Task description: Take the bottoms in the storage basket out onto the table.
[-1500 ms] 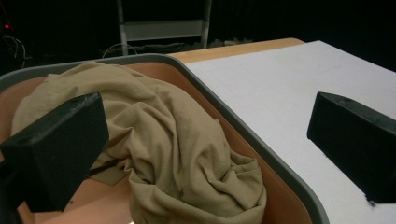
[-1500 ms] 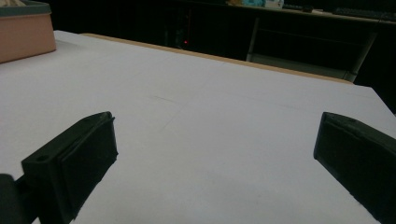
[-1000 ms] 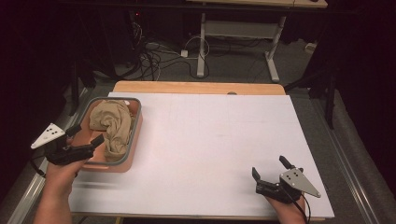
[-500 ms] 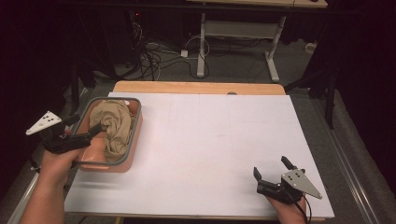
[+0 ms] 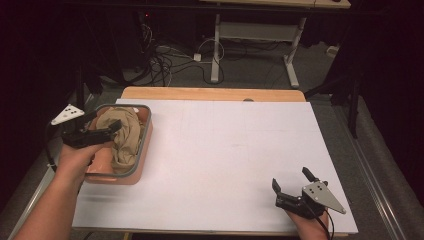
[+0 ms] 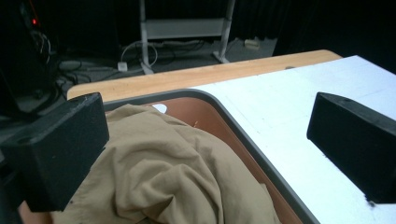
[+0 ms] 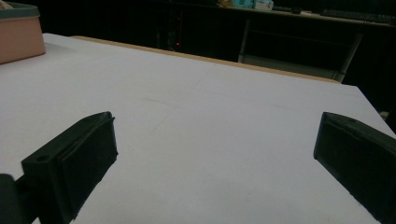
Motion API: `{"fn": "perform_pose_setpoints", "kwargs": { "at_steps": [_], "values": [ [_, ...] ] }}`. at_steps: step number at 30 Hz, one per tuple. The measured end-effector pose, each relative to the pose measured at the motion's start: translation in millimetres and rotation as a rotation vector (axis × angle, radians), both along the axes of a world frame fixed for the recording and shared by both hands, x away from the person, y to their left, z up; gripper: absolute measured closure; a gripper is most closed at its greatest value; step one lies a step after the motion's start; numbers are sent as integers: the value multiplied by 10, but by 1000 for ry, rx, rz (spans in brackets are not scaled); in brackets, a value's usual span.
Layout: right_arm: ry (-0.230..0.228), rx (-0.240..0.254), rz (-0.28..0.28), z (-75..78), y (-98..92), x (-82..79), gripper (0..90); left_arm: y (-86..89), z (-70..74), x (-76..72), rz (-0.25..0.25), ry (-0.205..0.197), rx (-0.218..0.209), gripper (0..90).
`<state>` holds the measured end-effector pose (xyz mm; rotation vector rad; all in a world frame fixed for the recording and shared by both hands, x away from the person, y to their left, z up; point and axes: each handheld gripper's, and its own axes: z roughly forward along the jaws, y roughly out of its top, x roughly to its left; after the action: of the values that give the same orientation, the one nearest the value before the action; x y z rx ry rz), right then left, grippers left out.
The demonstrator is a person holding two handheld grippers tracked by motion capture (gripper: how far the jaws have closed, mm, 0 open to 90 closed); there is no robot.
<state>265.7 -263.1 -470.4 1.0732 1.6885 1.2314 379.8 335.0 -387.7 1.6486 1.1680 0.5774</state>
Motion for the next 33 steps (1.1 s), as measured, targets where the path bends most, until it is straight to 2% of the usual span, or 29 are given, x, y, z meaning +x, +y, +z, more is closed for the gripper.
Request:
{"fn": "perform_pose_setpoints", "kwargs": {
  "at_steps": [1, 3, 4, 7, 10, 12, 13, 17, 20, 23, 26, 28, 30, 31, 33],
  "values": [
    [1, 1, 0, -2, -2, 2, 3, -23, -11, 39, -1, 12, -2, 0],
    [-4, -1, -1, 5, -14, -6, 3, -102, -40, 147, -3, 50, 36, 0],
    [-4, -1, -1, 5, -14, -6, 3, -102, -40, 147, -3, 50, 36, 0],
    [-4, 12, -2, 11, -33, 2, 3, -153, -72, 236, -21, 90, 43, 0],
    [-2, 5, 2, 3, -31, 14, 3, -207, -94, 321, -23, 130, 60, 0],
    [0, 4, 1, 1, -28, 17, 3, -236, -115, 408, -4, 170, 95, 0],
    [0, 4, 1, 1, -28, 17, 3, -236, -115, 408, -4, 170, 95, 0],
    [-4, 1, 4, 6, -26, 12, 3, -249, -168, 505, 14, 244, 130, 0],
    [-3, 4, 5, 6, -33, 12, 3, -249, -215, 514, 18, 306, 118, 0],
    [-7, 6, 5, 9, -35, 3, 3, -240, -253, 475, 14, 349, 150, 0],
    [-5, 3, 5, 11, -28, 1, 3, -211, -302, 447, 17, 406, 162, 0],
    [-4, -1, 9, 6, -16, 6, 3, -209, -373, 474, 9, 460, 174, 0],
    [0, -6, 17, 0, 2, 15, 3, -207, -437, 522, 9, 498, 159, 0],
    [1, -10, 19, -1, 19, 17, 3, -209, -463, 594, 7, 528, 147, 0],
    [-1, -14, 22, -3, 25, 18, 3, -212, -468, 635, 0, 544, 150, 0]
  ]
}}
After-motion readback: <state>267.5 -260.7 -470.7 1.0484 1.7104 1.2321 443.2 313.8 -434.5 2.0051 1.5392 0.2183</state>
